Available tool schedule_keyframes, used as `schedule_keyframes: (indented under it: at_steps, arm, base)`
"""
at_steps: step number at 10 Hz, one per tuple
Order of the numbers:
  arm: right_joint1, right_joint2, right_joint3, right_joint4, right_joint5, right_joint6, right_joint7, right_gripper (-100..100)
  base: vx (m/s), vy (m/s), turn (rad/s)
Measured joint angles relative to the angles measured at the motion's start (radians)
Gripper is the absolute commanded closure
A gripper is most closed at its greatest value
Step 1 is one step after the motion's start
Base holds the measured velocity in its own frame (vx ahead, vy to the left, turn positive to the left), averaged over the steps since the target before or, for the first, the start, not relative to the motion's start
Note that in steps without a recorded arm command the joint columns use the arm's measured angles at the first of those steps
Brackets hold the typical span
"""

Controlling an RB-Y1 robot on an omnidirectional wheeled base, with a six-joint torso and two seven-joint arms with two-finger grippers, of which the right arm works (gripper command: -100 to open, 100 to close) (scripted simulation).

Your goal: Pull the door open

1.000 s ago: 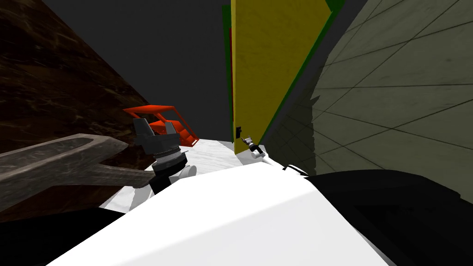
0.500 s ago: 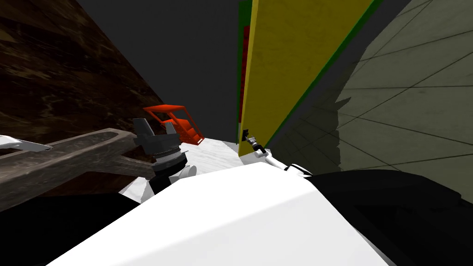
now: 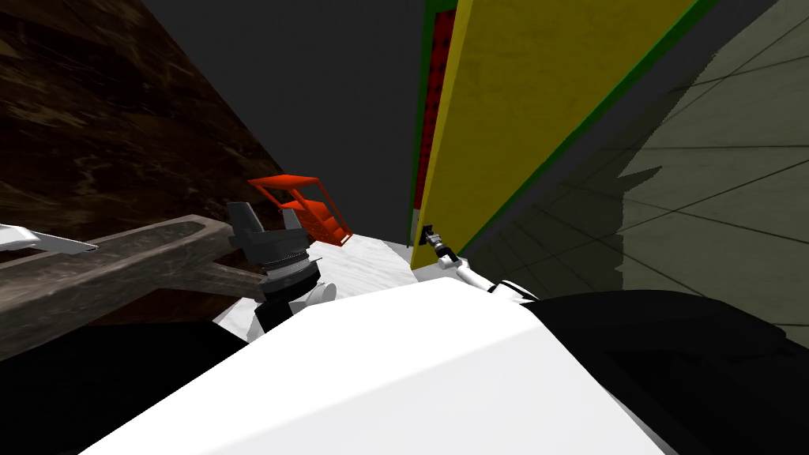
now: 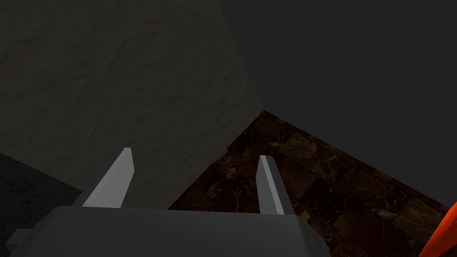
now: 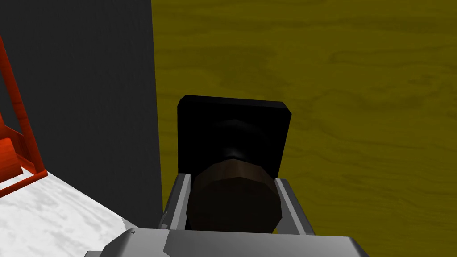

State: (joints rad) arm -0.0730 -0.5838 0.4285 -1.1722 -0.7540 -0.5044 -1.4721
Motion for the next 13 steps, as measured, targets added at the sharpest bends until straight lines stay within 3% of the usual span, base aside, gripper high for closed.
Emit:
schedule_keyframes:
  at_steps: [3,5,7,10,13]
  arm:
    - [0.003,0.001,0.003,0.002,0.000,0.003,0.000,100]
    - [0.003,0.008,0.000,0.002,-0.004,0.005,0.012,100]
    - [0.016,0.015,-0.002,-0.025,-0.015,0.020,0.042,100]
    - [0.029,0.048,0.003,-0.056,-0.036,0.045,0.113,100]
    - [0.022,0.074,0.032,-0.073,-0.062,0.051,0.171,100]
  base:
    - [-0.009,-0.001,-0.001]
    - [-0.088,-0.109,0.145]
    - [-0.134,-0.156,0.125]
    - [-0.134,-0.157,0.142]
    - [-0.115,-0.143,0.099]
